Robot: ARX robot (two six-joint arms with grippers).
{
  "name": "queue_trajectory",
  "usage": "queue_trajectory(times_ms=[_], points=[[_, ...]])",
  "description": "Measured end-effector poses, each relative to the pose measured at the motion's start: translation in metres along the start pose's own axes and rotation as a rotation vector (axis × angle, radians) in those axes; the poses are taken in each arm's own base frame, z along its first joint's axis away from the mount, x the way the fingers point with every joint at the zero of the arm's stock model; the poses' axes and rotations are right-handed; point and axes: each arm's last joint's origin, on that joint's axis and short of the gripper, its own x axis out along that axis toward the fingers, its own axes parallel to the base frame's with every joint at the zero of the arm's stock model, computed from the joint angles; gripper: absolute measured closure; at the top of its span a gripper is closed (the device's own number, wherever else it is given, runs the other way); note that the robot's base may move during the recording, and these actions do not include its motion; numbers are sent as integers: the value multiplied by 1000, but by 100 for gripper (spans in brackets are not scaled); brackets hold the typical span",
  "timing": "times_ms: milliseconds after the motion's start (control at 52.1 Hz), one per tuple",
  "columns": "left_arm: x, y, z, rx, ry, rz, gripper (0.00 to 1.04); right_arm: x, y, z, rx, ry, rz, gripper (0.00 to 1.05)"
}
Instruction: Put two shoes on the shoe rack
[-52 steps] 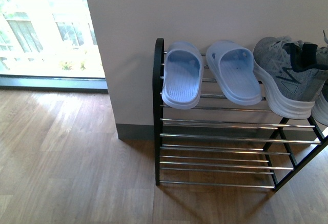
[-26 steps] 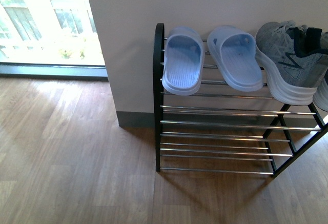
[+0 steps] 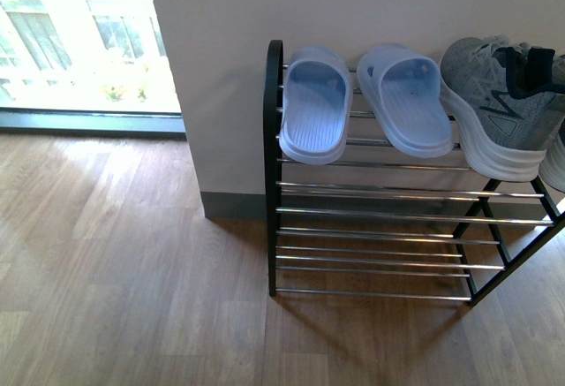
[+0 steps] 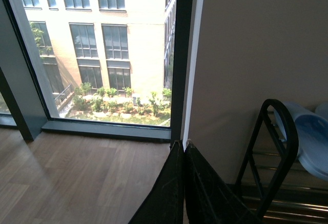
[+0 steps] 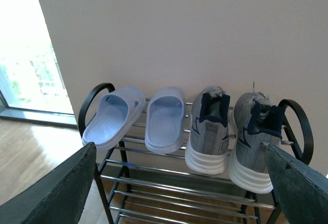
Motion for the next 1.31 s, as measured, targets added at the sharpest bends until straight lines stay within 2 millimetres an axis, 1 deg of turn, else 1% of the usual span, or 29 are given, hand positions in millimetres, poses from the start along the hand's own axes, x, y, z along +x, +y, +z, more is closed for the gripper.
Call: queue_trajectory(times_ms=[538, 807, 903, 941, 1171, 1229, 1306], points=[[-16, 0, 2, 0, -6, 0, 103, 0, 0, 0, 0, 0, 0, 9], [-20, 0, 1, 0, -5, 0, 103, 0, 0, 0, 0, 0, 0, 9], [-27, 0, -4, 0, 31, 1, 103, 0, 0, 0, 0, 0, -1, 9], [-30, 0, -3, 0, 19, 0, 103, 0, 0, 0, 0, 0, 0, 9], [-30, 0, -3, 0, 13, 1, 103, 0, 0, 0, 0, 0, 0, 9], [-30, 0, -3, 0, 13, 1, 96, 0, 0, 0, 0, -1, 0, 9], [-30, 0, -3, 0, 13, 1, 83, 0, 0, 0, 0, -1, 0, 9]])
